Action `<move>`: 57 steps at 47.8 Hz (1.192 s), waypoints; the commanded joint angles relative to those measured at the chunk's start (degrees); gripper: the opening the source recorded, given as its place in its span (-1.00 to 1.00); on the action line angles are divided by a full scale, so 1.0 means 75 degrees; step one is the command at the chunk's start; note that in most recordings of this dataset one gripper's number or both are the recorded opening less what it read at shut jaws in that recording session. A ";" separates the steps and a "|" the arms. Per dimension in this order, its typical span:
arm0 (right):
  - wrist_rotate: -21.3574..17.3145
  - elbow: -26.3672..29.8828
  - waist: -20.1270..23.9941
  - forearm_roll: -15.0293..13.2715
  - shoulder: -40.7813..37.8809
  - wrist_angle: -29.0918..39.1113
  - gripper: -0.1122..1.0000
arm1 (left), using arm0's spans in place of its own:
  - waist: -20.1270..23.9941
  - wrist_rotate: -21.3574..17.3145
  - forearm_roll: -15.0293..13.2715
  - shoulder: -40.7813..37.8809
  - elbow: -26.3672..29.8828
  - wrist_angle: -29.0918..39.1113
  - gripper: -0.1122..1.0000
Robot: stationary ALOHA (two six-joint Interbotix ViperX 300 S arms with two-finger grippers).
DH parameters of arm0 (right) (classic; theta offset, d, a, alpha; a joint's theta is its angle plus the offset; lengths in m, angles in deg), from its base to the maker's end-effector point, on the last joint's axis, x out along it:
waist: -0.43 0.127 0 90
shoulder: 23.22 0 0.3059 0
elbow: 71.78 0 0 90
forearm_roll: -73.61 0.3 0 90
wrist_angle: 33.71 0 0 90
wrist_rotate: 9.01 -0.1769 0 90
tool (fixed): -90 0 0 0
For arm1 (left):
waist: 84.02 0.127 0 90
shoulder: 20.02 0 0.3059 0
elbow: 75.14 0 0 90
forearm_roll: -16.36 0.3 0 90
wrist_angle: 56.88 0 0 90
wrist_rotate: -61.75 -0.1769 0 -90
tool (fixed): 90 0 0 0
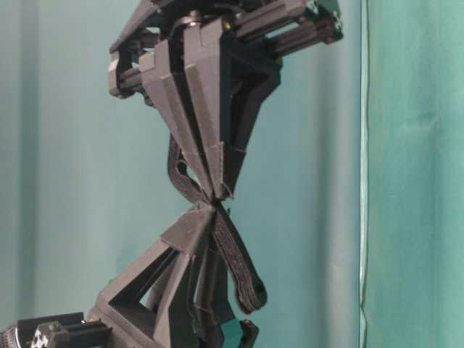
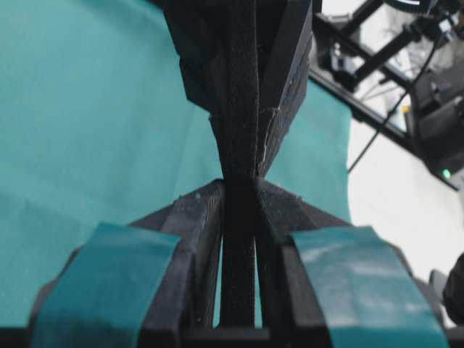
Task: Peel off the Velcro with your right arm.
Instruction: 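Pull the right gripper away, separating the strap's stuck layers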
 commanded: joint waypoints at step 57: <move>-0.0387 0.0129 0.0844 -0.0082 -0.0059 0.1488 -0.97 | 0.0105 0.0000 -0.0012 0.0035 0.0188 -0.0141 -0.61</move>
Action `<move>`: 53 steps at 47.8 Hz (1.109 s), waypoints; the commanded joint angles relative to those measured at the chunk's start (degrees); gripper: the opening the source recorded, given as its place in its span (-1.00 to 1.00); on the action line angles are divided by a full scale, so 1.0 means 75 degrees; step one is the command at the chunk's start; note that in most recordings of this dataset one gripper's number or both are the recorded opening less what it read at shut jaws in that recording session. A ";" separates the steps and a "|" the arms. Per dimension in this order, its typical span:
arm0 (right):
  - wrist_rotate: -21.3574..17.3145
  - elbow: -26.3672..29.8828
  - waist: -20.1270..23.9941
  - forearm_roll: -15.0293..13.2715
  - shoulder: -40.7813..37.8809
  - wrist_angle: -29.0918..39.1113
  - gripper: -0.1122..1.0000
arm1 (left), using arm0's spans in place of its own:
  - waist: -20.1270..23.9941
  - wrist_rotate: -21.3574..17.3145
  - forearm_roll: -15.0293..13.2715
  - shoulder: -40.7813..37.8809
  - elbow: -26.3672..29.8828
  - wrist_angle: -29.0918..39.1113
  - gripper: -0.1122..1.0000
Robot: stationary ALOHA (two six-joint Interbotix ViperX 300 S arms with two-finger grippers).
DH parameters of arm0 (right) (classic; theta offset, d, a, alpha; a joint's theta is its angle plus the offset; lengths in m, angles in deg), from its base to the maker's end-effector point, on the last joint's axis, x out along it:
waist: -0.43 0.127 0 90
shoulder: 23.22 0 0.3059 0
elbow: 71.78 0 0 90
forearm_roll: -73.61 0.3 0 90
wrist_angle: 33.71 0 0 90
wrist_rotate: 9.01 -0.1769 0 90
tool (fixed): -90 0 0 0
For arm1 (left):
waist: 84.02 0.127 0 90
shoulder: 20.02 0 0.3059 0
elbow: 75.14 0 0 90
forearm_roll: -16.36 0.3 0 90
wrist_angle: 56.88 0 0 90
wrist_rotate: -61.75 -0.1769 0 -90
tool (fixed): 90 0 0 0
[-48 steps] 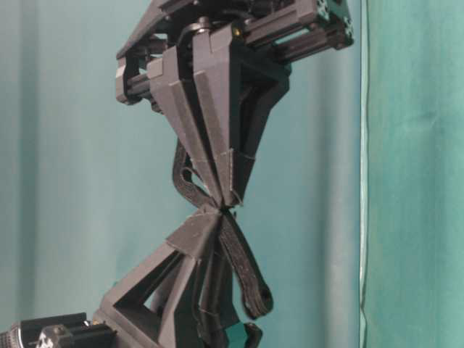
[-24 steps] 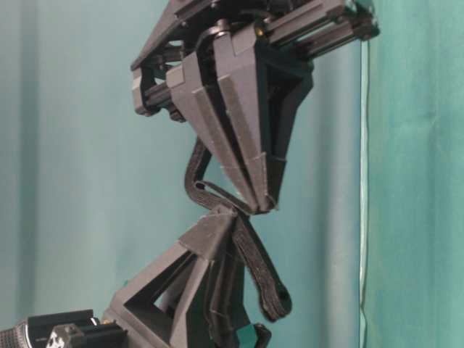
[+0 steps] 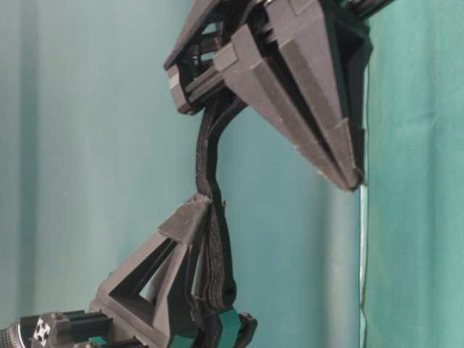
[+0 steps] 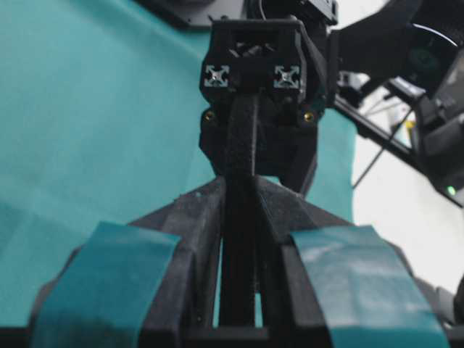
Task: Peel off the Velcro with your right arm.
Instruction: 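Pull the right gripper away, separating the strap's stuck layers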
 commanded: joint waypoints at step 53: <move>0.0000 -0.1066 -0.0516 0.0305 0.1922 0.0246 -0.97 | -0.0023 -0.0023 0.0000 0.0129 0.0023 -0.0082 -0.61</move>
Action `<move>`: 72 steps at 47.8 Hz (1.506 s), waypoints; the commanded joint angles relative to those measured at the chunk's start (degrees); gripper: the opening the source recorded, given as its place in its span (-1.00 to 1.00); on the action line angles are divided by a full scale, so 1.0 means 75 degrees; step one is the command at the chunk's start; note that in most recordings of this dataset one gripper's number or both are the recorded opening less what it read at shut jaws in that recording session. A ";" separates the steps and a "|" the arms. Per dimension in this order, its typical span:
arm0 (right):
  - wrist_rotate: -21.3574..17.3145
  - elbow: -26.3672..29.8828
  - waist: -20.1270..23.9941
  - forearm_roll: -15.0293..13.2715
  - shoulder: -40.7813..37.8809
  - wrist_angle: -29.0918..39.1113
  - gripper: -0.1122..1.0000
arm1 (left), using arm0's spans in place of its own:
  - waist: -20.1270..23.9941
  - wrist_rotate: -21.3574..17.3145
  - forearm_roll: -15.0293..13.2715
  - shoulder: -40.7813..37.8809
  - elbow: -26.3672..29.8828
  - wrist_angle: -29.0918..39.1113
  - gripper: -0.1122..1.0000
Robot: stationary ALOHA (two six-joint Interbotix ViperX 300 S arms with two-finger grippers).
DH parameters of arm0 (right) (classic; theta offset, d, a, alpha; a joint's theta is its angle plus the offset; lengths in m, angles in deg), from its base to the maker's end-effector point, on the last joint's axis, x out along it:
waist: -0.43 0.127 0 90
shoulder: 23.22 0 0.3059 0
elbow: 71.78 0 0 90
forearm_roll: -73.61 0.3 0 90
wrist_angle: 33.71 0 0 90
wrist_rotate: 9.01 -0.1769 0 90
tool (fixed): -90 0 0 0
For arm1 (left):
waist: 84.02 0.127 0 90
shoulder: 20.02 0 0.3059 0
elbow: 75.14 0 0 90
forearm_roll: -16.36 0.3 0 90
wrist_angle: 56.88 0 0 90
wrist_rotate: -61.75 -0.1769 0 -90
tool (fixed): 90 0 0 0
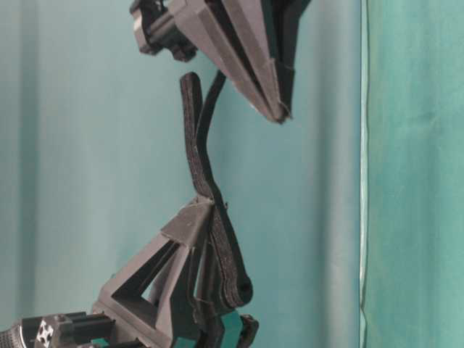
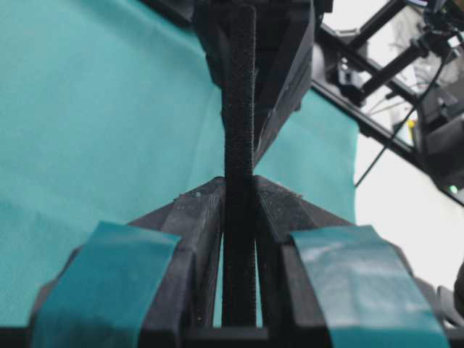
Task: Peel off the Velcro with your right arm.
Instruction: 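Pull the right gripper away, separating the strap's stuck layers, then open the right gripper and retract it to the right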
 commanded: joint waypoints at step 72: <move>-0.0223 -0.0879 -0.0480 0.2777 0.2027 -0.0082 -0.97 | -0.0023 -0.0914 0.0035 0.0199 -0.0059 -0.0035 -0.61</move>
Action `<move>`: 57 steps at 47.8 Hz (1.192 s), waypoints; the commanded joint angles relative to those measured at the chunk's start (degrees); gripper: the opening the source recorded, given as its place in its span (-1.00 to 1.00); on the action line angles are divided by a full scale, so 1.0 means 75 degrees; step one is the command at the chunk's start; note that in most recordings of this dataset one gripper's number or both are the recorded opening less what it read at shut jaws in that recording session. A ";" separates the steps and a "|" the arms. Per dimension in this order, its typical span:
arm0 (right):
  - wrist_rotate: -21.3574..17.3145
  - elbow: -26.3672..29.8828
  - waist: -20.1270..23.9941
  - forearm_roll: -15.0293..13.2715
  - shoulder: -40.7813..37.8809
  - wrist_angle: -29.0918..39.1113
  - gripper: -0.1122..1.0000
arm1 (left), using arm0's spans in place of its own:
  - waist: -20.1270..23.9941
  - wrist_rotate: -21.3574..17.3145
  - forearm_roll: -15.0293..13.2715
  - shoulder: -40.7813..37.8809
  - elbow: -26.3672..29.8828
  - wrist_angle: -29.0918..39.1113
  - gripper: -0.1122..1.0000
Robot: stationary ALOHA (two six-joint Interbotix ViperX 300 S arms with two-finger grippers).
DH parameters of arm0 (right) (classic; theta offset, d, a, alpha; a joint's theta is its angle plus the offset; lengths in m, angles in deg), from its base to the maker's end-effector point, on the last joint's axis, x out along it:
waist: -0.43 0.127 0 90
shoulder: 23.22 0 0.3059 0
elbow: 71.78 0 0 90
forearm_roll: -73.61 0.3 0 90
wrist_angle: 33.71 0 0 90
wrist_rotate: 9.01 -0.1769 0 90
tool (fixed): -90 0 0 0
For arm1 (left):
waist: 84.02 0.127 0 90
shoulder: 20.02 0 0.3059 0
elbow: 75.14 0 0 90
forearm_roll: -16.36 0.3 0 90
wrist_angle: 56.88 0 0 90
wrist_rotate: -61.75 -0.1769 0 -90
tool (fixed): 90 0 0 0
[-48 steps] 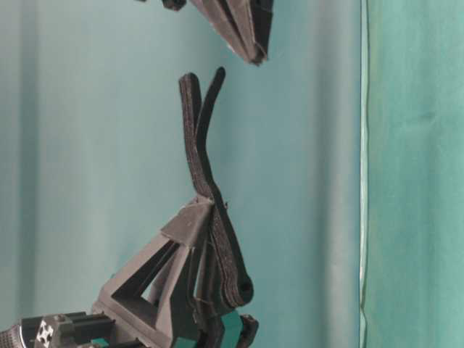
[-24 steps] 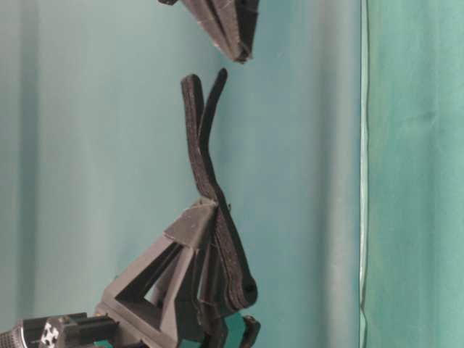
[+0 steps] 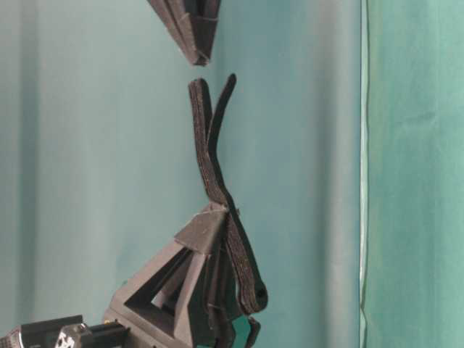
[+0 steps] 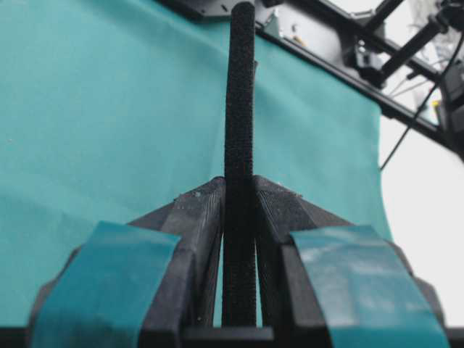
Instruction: Peel off the Velcro with your right arm.
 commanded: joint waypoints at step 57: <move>-0.2086 0.0234 -0.0199 0.0551 0.0316 0.0562 -0.97 | 0.0527 -0.3422 0.0012 0.0480 -0.0469 0.0152 -0.61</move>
